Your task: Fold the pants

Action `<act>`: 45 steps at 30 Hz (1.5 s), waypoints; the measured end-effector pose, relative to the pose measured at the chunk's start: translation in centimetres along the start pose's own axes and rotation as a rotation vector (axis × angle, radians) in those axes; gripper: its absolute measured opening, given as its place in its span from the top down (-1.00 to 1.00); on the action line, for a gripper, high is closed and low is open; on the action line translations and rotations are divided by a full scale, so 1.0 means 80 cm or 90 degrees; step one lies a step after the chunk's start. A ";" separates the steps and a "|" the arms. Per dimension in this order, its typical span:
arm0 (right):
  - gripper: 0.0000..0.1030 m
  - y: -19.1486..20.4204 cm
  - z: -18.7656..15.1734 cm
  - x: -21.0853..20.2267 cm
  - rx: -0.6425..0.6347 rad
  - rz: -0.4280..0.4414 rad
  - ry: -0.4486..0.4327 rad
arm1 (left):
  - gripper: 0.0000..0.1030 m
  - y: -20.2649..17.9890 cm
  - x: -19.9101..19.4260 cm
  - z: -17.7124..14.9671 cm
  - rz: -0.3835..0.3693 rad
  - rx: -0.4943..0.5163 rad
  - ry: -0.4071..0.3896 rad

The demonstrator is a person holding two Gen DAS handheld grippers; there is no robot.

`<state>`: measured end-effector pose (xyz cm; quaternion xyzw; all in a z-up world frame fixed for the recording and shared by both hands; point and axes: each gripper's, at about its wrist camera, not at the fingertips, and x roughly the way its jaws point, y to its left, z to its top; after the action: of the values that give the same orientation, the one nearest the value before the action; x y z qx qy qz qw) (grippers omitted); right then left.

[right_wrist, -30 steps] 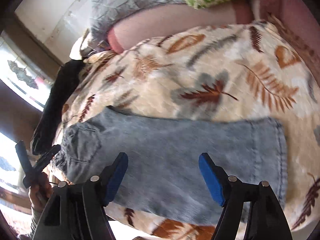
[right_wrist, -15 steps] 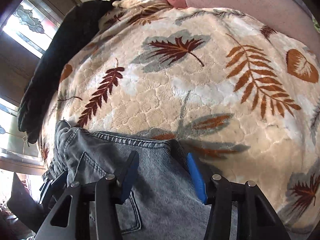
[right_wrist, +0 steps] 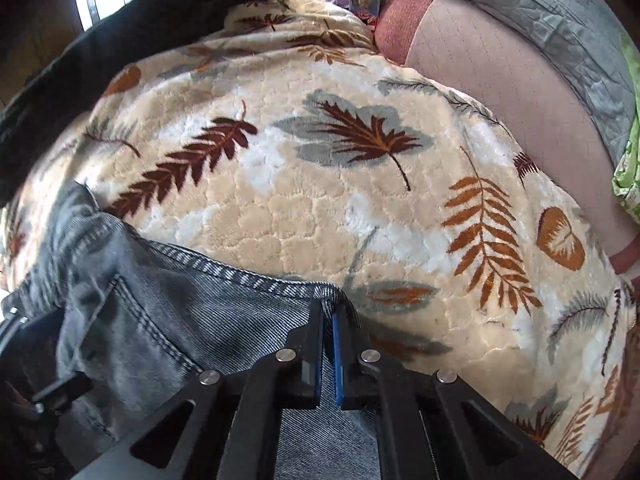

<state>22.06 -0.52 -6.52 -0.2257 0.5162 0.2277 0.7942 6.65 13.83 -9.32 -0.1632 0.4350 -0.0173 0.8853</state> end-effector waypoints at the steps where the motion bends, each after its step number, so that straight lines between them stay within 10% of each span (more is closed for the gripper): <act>1: 0.93 0.004 -0.002 0.010 -0.010 -0.012 0.001 | -0.39 -0.002 0.000 0.000 0.005 0.005 0.000; 12: 0.68 -0.044 -0.038 -0.028 0.165 0.052 -0.083 | -0.39 -0.005 0.001 -0.003 0.017 0.020 -0.004; 18: -0.25 -0.053 -0.101 -0.020 0.226 0.098 -0.039 | -0.43 -0.008 0.003 -0.003 0.027 0.019 -0.005; 20: -0.27 -0.066 -0.118 0.016 0.260 0.085 0.014 | -0.44 -0.011 0.004 -0.003 0.032 0.026 -0.006; 30: -0.26 -0.089 -0.211 -0.089 0.348 0.136 -0.102 | -0.45 -0.014 0.002 -0.007 0.045 0.034 -0.018; 36: -0.34 -0.213 -0.328 -0.061 0.548 0.118 -0.065 | -0.45 -0.018 0.004 -0.009 0.058 0.043 -0.021; 39: -0.23 -0.279 -0.376 -0.043 0.702 0.272 -0.124 | -0.45 -0.021 0.004 -0.011 0.068 0.050 -0.025; 45: -0.51 -0.292 -0.374 -0.079 0.670 0.185 -0.151 | -0.45 -0.029 0.006 -0.017 0.095 0.081 -0.040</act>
<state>12.22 -37.66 -8.70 0.3021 0.4931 0.0701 0.8128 6.16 11.12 -9.79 -0.0745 0.4163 0.0262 0.9058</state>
